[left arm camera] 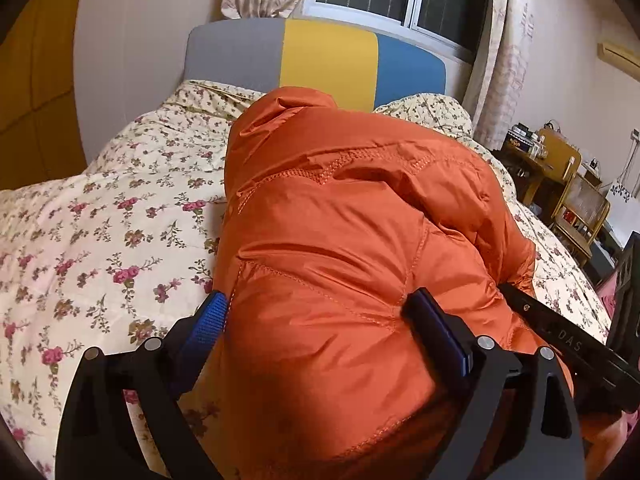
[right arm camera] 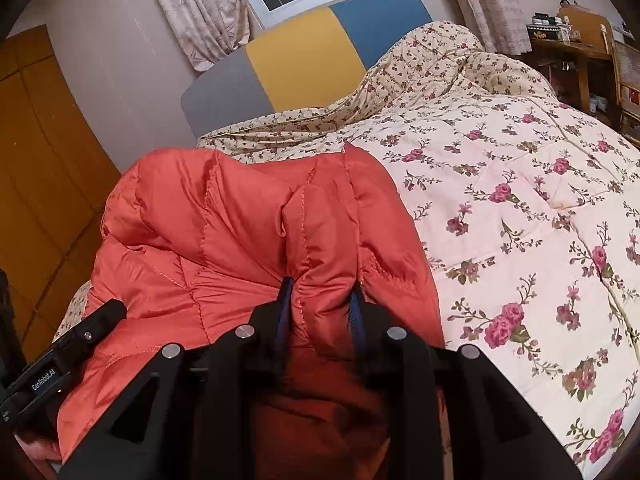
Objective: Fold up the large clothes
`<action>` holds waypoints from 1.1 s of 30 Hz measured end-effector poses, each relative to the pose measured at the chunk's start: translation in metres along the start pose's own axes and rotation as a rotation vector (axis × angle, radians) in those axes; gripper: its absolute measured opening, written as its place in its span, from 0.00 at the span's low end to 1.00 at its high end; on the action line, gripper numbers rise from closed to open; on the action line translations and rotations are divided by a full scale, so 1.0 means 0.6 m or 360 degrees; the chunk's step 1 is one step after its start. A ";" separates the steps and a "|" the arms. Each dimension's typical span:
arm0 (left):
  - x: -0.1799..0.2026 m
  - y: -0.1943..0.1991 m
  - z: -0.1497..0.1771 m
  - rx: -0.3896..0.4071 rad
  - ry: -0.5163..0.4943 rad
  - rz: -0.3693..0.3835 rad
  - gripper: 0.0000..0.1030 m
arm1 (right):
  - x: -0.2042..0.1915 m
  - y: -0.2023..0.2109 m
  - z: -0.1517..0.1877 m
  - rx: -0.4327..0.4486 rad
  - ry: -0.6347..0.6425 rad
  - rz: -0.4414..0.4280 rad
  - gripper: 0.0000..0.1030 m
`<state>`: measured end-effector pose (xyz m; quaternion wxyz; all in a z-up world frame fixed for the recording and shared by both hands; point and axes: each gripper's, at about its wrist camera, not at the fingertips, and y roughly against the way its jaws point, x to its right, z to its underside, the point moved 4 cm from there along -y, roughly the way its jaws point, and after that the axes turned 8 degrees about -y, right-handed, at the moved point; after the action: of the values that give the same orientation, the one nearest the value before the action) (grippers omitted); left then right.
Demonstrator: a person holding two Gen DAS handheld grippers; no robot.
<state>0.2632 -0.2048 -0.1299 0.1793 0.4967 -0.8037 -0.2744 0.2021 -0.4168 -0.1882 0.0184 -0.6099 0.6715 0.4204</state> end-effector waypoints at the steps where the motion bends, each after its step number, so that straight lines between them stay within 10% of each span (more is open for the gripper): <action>1: 0.003 0.002 -0.001 -0.0011 -0.0005 -0.0006 0.89 | -0.001 0.006 -0.003 -0.0018 -0.0010 -0.0002 0.25; 13: 0.006 0.027 -0.012 -0.0054 0.0012 -0.0036 0.90 | -0.043 0.130 -0.050 0.0112 0.0120 0.0097 0.40; 33: 0.005 0.023 -0.024 -0.0038 0.0010 -0.0045 0.92 | -0.125 0.073 -0.079 0.0043 0.0206 0.0102 0.41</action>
<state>0.2600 -0.2064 -0.1098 0.1839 0.5067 -0.7926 -0.2850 0.2078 -0.3884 -0.0937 -0.0302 -0.6137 0.6961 0.3714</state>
